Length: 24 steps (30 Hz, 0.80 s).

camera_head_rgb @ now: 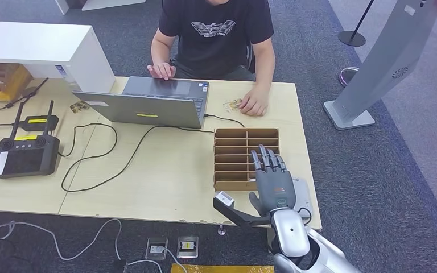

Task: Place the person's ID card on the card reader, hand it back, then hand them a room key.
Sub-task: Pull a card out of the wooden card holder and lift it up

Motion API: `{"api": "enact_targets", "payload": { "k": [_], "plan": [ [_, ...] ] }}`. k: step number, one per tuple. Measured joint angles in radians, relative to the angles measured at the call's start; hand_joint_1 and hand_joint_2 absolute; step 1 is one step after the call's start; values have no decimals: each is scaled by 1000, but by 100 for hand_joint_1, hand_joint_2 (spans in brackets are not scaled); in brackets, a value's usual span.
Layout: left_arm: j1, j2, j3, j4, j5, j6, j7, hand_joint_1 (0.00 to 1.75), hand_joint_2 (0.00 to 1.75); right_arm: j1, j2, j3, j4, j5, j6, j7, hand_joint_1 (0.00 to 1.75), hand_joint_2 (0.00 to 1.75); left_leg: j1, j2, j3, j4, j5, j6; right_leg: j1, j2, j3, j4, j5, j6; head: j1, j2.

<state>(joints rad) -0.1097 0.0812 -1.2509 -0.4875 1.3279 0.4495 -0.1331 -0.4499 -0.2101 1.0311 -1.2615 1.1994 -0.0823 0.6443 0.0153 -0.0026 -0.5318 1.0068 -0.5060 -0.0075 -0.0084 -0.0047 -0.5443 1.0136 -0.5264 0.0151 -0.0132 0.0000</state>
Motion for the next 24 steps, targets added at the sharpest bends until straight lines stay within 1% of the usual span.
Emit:
{"api": "enact_targets", "payload": {
  "k": [6,15,24],
  "plan": [
    [0,0,0,0,-5,3,2,0,0,-3,13,0,39,-6,19,1,0,175,0,0,0,0,0,0,0,0,0,0,0,0,0,0],
    [1,0,0,0,-15,11,4,0,0,-5,14,-2,74,2,31,9,0,175,0,0,0,0,0,0,0,0,0,0,0,0,0,0],
    [3,0,0,0,-17,11,4,0,0,-9,10,-34,86,49,31,16,0,175,0,0,0,0,0,0,0,0,0,0,0,0,0,0]
  ]
}}
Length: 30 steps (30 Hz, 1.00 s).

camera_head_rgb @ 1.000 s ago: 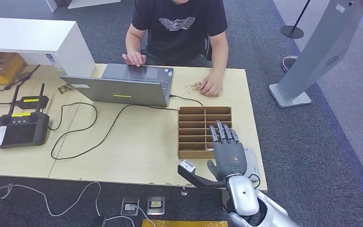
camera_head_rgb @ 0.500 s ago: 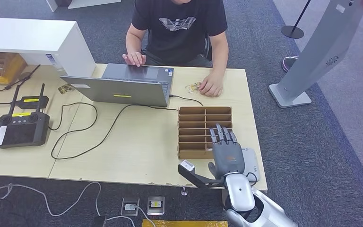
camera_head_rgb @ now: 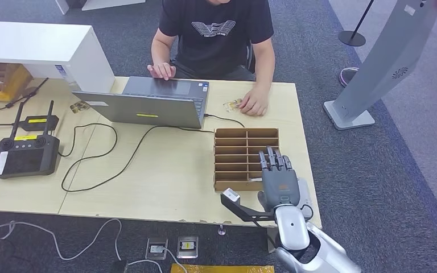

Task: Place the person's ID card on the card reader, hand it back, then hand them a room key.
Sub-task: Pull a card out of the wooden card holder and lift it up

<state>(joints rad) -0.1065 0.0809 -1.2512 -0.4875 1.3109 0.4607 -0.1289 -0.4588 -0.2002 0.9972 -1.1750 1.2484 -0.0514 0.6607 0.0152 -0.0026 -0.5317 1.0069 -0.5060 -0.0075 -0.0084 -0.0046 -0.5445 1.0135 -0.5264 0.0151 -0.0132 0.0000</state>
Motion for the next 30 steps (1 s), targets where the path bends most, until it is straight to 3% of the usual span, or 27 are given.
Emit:
{"api": "enact_targets", "payload": {
  "k": [30],
  "plan": [
    [1,2,0,0,-12,1,11,0,0,6,-7,-36,18,-15,13,-2,0,175,0,0,0,0,0,0,0,0,0,0,0,0,0,0]
  ]
}}
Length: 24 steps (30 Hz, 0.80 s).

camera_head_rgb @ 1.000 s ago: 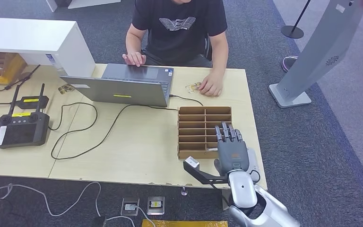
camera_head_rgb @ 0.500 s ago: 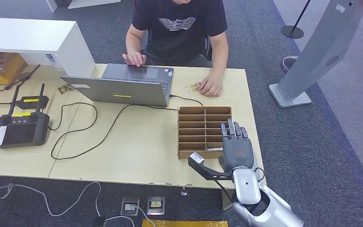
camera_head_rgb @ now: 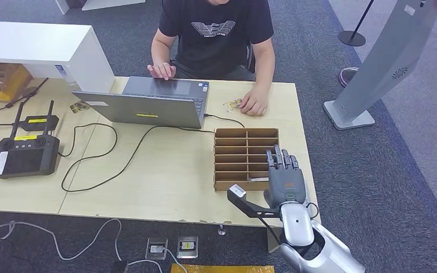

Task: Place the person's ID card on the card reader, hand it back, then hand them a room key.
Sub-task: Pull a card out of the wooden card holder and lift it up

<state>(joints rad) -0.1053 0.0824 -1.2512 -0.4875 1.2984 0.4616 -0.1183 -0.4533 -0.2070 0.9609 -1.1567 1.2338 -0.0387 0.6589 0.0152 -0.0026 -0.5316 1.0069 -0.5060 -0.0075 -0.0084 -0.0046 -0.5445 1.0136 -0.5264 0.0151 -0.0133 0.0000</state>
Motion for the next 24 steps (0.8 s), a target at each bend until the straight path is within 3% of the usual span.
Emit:
{"api": "enact_targets", "payload": {
  "k": [3,4,5,7,8,9,24],
  "plan": [
    [0,0,0,-2,0,4,0,0,0,1,0,0,2,-4,2,-1,1,175,0,0,0,0,0,0,0,0,0,0,0,0,0,0],
    [0,0,0,-3,0,5,0,0,0,1,0,0,2,-5,2,-1,22,175,0,0,0,0,0,0,0,0,0,0,0,0,0,0],
    [0,0,0,-4,0,6,0,0,0,1,0,0,2,-6,3,-1,56,175,0,0,0,0,0,0,0,0,0,0,0,0,0,0],
    [1,0,0,-5,0,7,0,0,0,2,0,0,2,-7,3,-1,138,175,0,0,0,0,0,0,0,0,0,0,0,0,0,0],
    [1,0,0,-5,0,7,0,0,0,2,0,0,2,-8,4,-1,158,175,0,0,0,0,0,0,0,0,0,0,0,0,0,0],
    [1,0,0,-5,0,8,0,0,0,2,0,0,2,-8,4,-1,166,175,0,0,0,0,0,0,0,0,0,0,0,0,0,0],
    [4,13,0,-56,-8,43,1,0,0,13,-1,-1,2,-27,38,-1,175,175,0,0,0,0,0,0,0,0,0,0,0,0,0,0]
  ]
}}
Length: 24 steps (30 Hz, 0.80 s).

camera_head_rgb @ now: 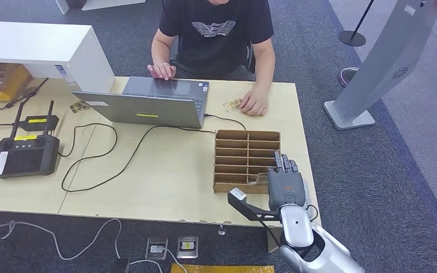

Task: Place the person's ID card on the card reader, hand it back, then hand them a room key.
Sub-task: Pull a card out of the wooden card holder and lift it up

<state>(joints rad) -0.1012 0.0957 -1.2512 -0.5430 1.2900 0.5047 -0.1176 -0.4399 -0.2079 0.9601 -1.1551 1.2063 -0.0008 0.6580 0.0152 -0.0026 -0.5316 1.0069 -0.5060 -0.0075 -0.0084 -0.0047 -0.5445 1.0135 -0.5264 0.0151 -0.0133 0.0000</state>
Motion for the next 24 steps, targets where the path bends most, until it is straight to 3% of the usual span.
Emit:
{"api": "enact_targets", "payload": {
  "k": [17,24],
  "plan": [
    [7,26,0,-80,-11,51,6,0,0,7,0,0,0,-8,-9,0,175,175,0,0,0,0,0,0,0,0,0,0,0,0,0,0],
    [17,40,0,-130,-11,92,4,0,0,8,0,-11,-44,82,-89,2,175,175,0,0,0,0,0,0,0,0,0,0,0,0,0,0]
  ]
}}
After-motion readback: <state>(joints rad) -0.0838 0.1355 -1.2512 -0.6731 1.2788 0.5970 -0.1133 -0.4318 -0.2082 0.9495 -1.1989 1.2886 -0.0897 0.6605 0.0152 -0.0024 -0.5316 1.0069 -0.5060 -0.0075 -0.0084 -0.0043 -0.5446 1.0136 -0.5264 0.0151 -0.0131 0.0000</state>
